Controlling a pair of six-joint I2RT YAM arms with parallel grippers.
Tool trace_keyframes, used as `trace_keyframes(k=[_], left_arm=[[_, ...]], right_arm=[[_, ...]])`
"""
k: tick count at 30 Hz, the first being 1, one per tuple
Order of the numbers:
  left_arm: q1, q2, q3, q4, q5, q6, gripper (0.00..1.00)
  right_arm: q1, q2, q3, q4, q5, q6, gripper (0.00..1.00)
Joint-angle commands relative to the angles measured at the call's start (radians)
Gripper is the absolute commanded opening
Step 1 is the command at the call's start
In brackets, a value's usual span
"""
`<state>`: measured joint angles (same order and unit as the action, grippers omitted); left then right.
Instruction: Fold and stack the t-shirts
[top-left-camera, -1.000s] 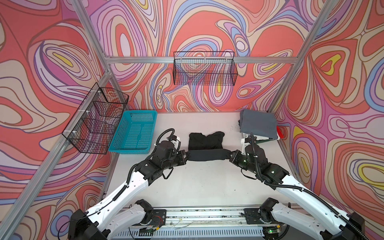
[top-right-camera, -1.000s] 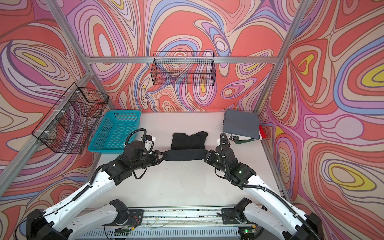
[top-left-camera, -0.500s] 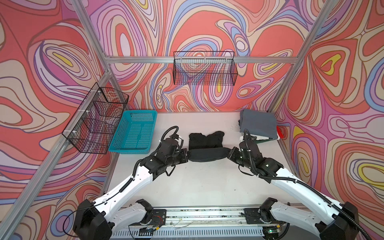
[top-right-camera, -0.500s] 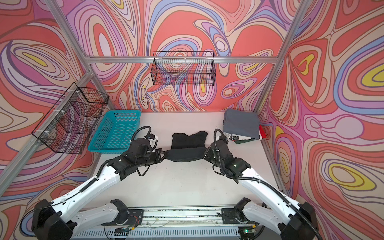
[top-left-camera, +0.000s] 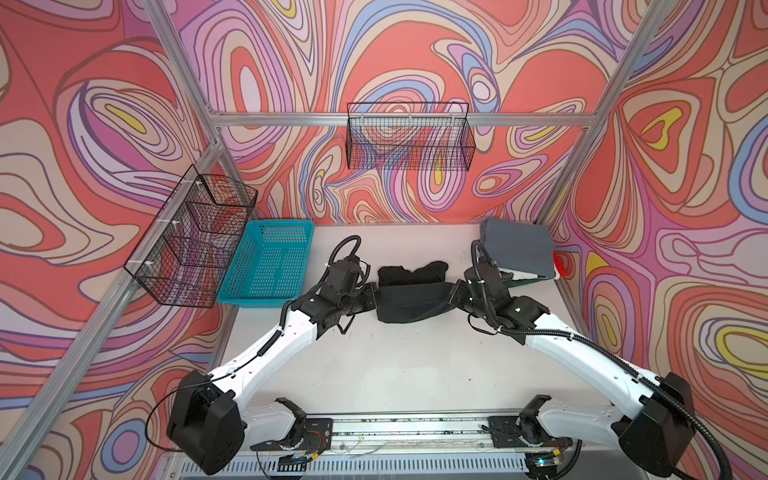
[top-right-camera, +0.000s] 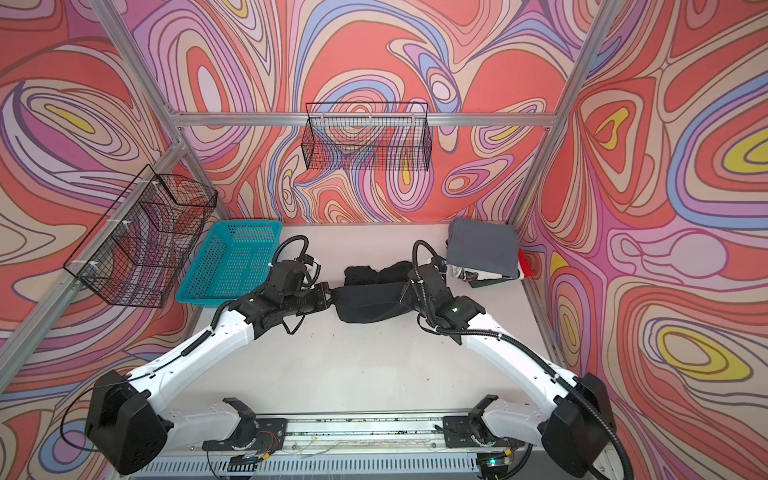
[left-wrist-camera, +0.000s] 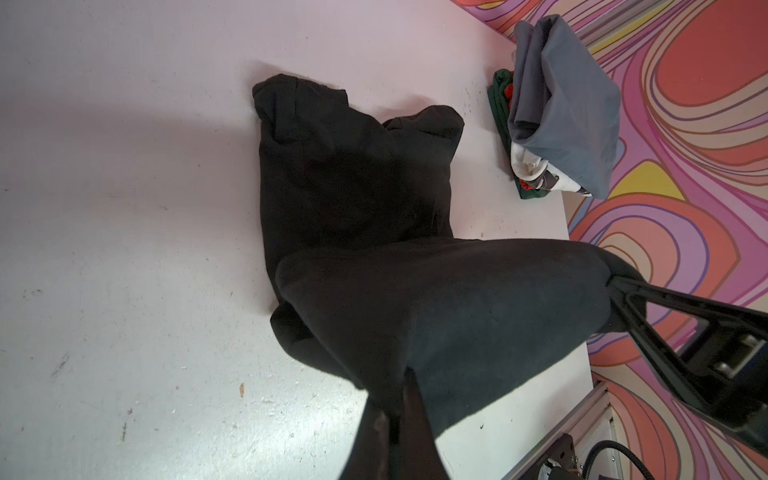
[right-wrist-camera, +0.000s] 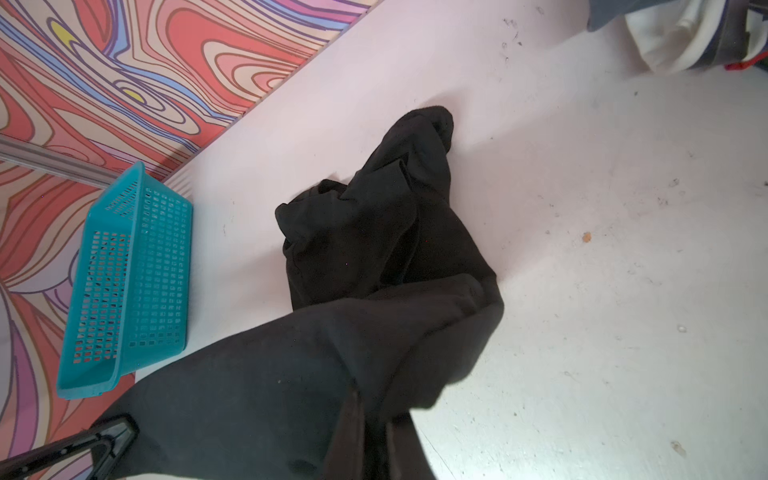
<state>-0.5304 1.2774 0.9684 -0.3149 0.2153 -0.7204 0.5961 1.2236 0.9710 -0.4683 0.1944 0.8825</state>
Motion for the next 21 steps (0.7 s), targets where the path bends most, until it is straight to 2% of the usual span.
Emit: trace_keyframes(k=[1, 10, 21], left_arm=[[0.014, 0.034, 0.053, 0.008, 0.009, 0.029, 0.00], [0.041, 0.129, 0.121, 0.028, 0.021, 0.044, 0.00], [0.052, 0.230, 0.163, 0.078, 0.019, 0.032, 0.00]], right_arm=[[-0.028, 0.025, 0.041, -0.011, 0.027, -0.023, 0.00], [-0.136, 0.110, 0.090, 0.023, -0.074, -0.079, 0.00], [-0.212, 0.278, 0.204, 0.024, -0.160, -0.160, 0.00]])
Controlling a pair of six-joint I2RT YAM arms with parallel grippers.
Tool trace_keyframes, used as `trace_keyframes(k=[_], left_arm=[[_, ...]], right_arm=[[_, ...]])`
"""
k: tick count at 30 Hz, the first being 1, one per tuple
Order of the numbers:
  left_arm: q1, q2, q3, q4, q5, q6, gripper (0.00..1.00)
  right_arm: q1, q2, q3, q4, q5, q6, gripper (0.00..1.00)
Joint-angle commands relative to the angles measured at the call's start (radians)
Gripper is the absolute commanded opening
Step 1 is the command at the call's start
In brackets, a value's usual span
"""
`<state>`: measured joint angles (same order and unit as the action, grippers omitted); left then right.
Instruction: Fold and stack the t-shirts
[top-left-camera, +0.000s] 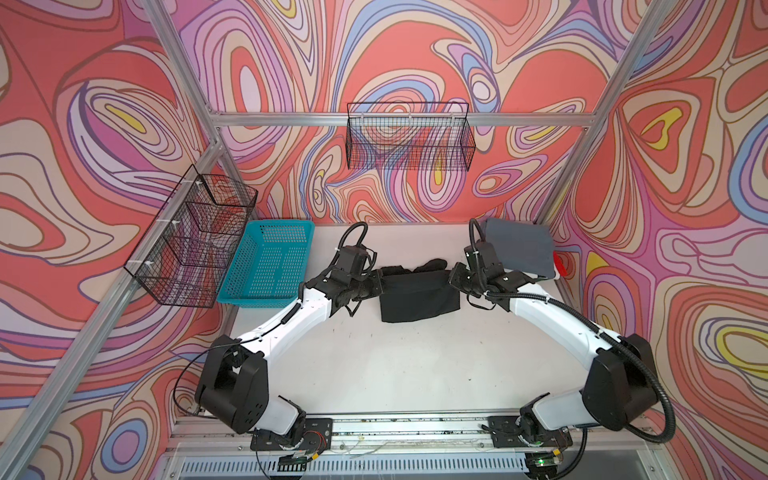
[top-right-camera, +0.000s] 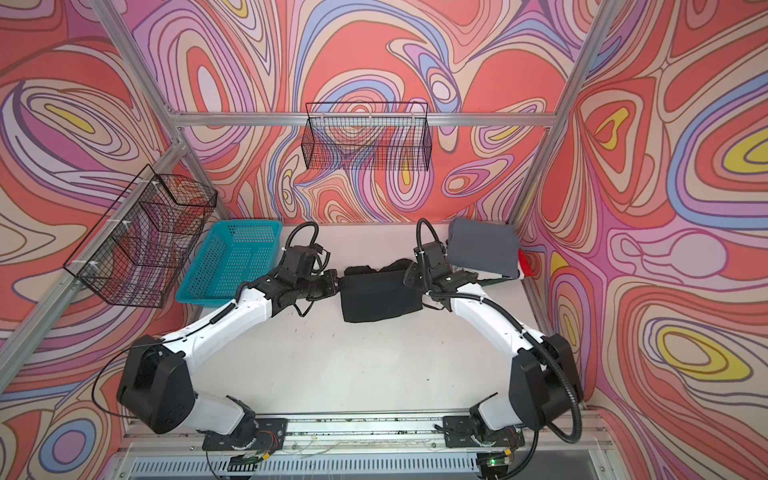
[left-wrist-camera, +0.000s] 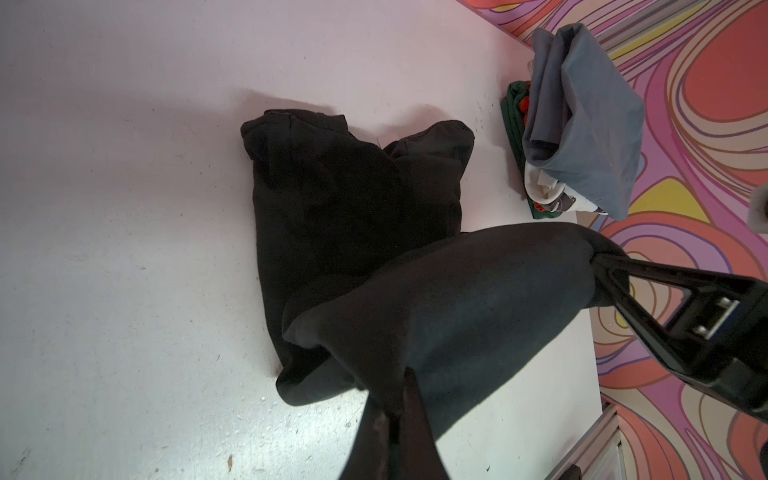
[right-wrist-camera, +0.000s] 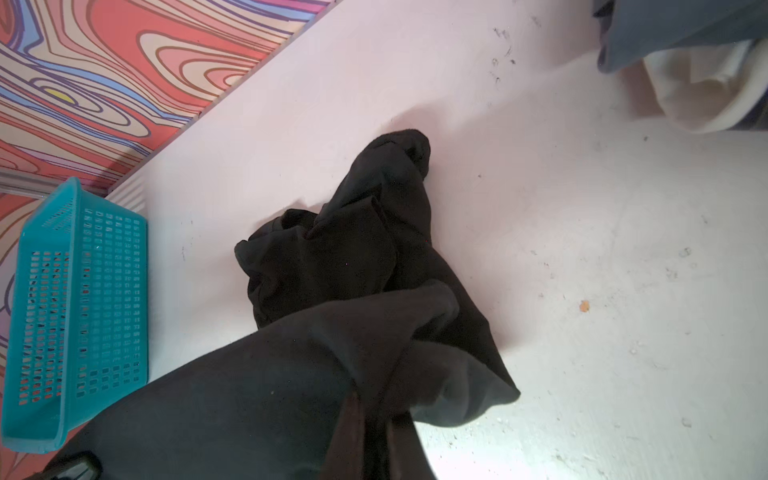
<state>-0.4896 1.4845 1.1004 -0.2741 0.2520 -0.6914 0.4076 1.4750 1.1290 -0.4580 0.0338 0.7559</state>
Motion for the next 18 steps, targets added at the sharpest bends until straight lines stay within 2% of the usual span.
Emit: trace_keyframes(k=[1, 18], left_arm=[[0.016, 0.034, 0.034, 0.043, -0.017, 0.002, 0.00], [0.078, 0.172, 0.135, 0.080, 0.016, -0.007, 0.00]], right_arm=[[-0.028, 0.040, 0.058, 0.014, -0.001, -0.040, 0.00], [-0.075, 0.280, 0.300, -0.042, -0.089, -0.095, 0.00]])
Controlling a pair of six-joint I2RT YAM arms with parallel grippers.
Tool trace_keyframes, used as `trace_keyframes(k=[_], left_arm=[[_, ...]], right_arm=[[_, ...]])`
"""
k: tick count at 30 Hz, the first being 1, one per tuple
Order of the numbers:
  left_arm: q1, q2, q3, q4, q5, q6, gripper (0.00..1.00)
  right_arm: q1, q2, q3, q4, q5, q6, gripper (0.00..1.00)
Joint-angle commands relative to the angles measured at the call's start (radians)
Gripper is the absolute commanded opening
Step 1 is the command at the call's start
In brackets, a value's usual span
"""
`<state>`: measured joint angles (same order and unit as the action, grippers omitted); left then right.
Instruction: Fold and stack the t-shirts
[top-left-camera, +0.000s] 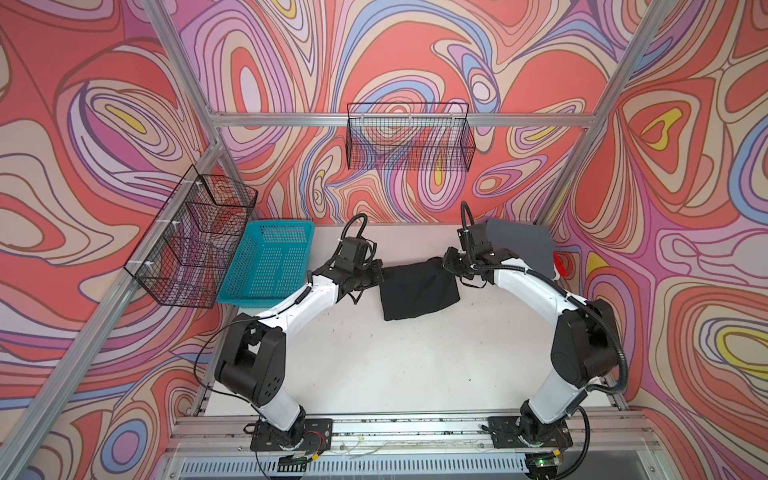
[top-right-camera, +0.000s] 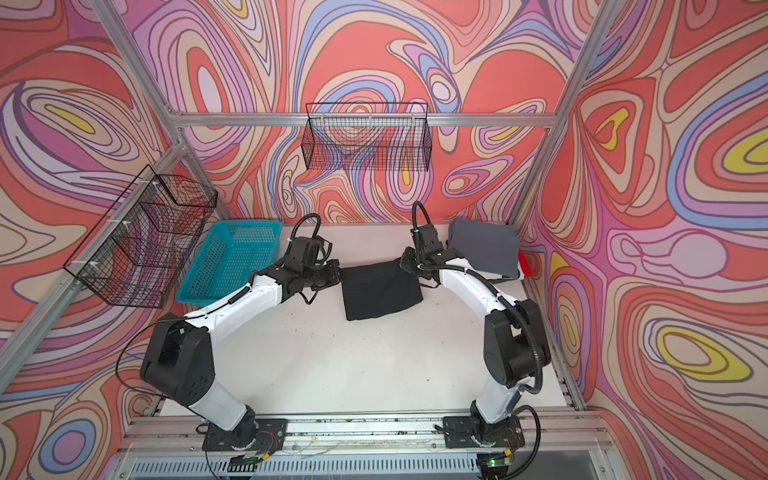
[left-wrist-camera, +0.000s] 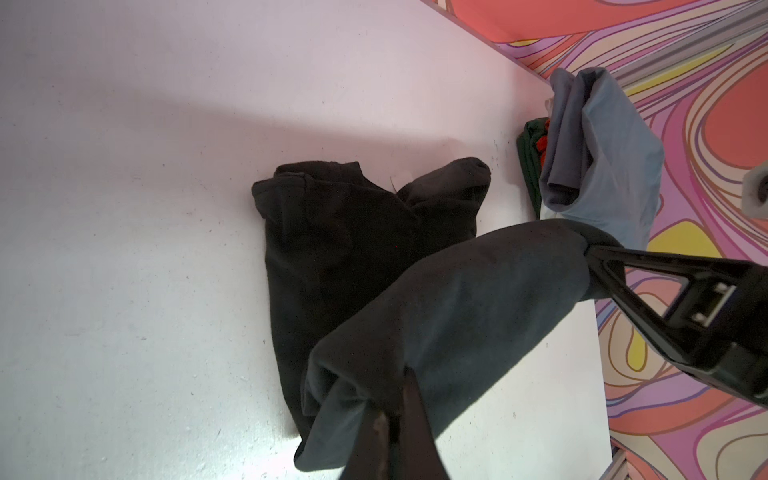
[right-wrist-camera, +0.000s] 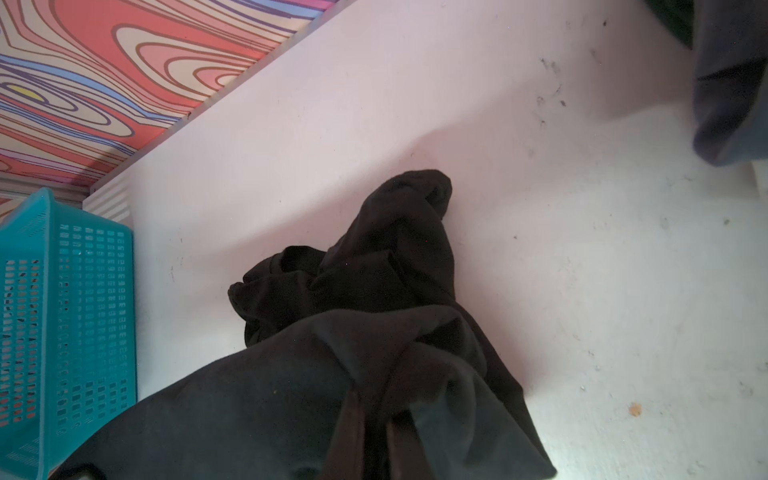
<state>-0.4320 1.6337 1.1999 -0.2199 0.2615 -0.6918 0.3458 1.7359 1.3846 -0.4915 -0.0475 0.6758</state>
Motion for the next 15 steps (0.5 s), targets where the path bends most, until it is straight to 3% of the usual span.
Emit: trace_keyframes(k=[1, 15], left_arm=[[0.024, 0.032, 0.044, 0.025, 0.012, -0.008, 0.00], [0.053, 0.177, 0.182, 0.023, 0.038, 0.007, 0.00]], right_arm=[[-0.016, 0.048, 0.057, -0.010, -0.015, -0.013, 0.00], [-0.053, 0.160, 0.146, -0.002, -0.063, -0.020, 0.00]])
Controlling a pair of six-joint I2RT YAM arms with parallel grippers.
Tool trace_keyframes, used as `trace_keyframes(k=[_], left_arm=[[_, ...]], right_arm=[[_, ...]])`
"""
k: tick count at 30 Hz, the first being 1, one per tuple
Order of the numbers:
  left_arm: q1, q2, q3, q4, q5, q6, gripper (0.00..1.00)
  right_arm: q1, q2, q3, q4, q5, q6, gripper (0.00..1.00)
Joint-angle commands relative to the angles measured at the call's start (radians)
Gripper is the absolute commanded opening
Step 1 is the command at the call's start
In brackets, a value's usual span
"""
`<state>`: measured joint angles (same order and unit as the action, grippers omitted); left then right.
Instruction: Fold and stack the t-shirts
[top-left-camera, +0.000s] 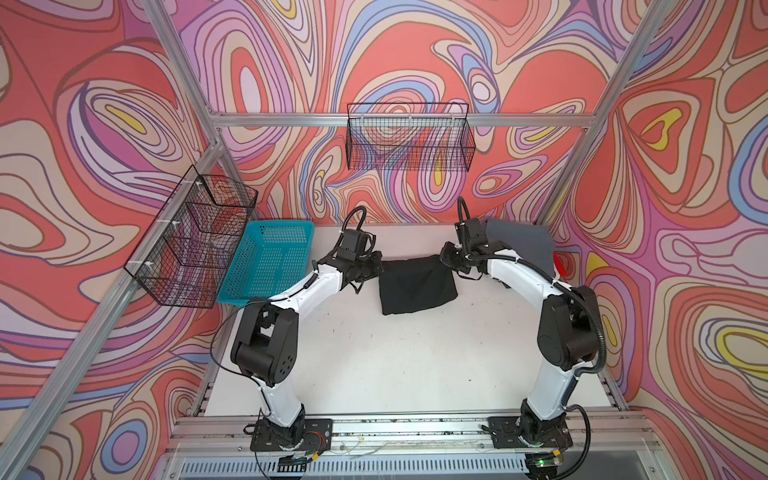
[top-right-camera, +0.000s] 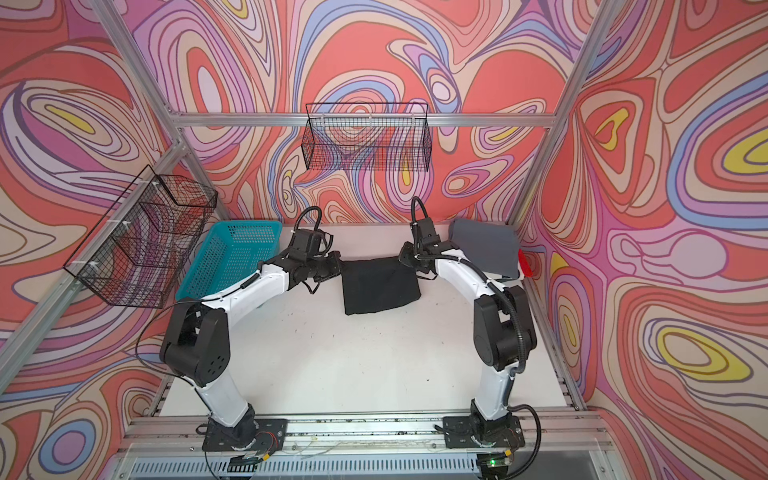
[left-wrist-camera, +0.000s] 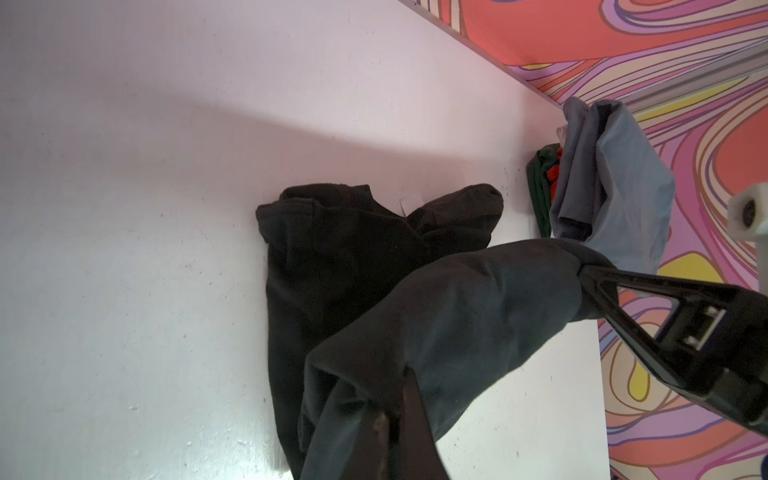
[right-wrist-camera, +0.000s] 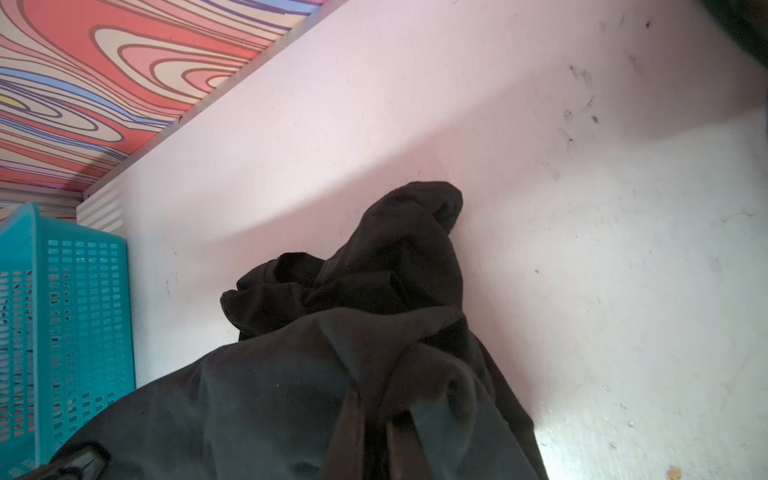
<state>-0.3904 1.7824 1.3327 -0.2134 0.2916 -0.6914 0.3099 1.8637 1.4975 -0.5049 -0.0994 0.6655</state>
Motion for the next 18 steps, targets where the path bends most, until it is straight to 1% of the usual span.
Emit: trace_keyframes(k=[1, 5, 8, 9, 10, 11, 12, 13, 14, 15, 17, 18], left_arm=[[0.013, 0.046, 0.068, 0.013, 0.009, 0.010, 0.00], [0.026, 0.125, 0.137, -0.007, 0.004, 0.022, 0.00], [0.035, 0.186, 0.177, -0.009, 0.008, 0.029, 0.00], [0.038, 0.206, 0.191, -0.003, 0.024, 0.041, 0.09], [0.040, 0.224, 0.195, 0.025, 0.024, 0.058, 0.35], [0.040, 0.239, 0.192, 0.054, 0.012, 0.070, 0.56], [0.042, 0.255, 0.197, 0.071, -0.010, 0.088, 0.74], [0.044, 0.275, 0.212, 0.070, -0.036, 0.110, 0.88], [0.050, 0.289, 0.234, 0.054, -0.053, 0.130, 0.97], [0.055, 0.300, 0.256, 0.029, -0.069, 0.152, 1.00], [0.061, 0.304, 0.274, 0.002, -0.100, 0.183, 1.00], [0.062, 0.297, 0.271, -0.007, -0.113, 0.197, 1.00]], right_arm=[[-0.022, 0.044, 0.043, 0.013, -0.017, -0.009, 0.00], [-0.047, 0.114, 0.084, 0.012, -0.046, 0.008, 0.00], [-0.064, 0.181, 0.128, 0.019, -0.093, 0.006, 0.00], [-0.067, 0.204, 0.148, 0.016, -0.106, -0.001, 0.00], [-0.069, 0.223, 0.164, 0.007, -0.098, -0.009, 0.00], [-0.071, 0.235, 0.176, -0.001, -0.082, -0.010, 0.06], [-0.074, 0.245, 0.181, -0.002, -0.070, -0.013, 0.19], [-0.077, 0.250, 0.182, 0.000, -0.059, -0.014, 0.30], [-0.078, 0.252, 0.182, -0.003, -0.049, -0.014, 0.37], [-0.078, 0.247, 0.179, -0.005, -0.038, -0.017, 0.44], [-0.078, 0.224, 0.160, 0.001, -0.022, -0.030, 0.57], [-0.078, 0.208, 0.141, 0.007, -0.005, -0.035, 0.65]])
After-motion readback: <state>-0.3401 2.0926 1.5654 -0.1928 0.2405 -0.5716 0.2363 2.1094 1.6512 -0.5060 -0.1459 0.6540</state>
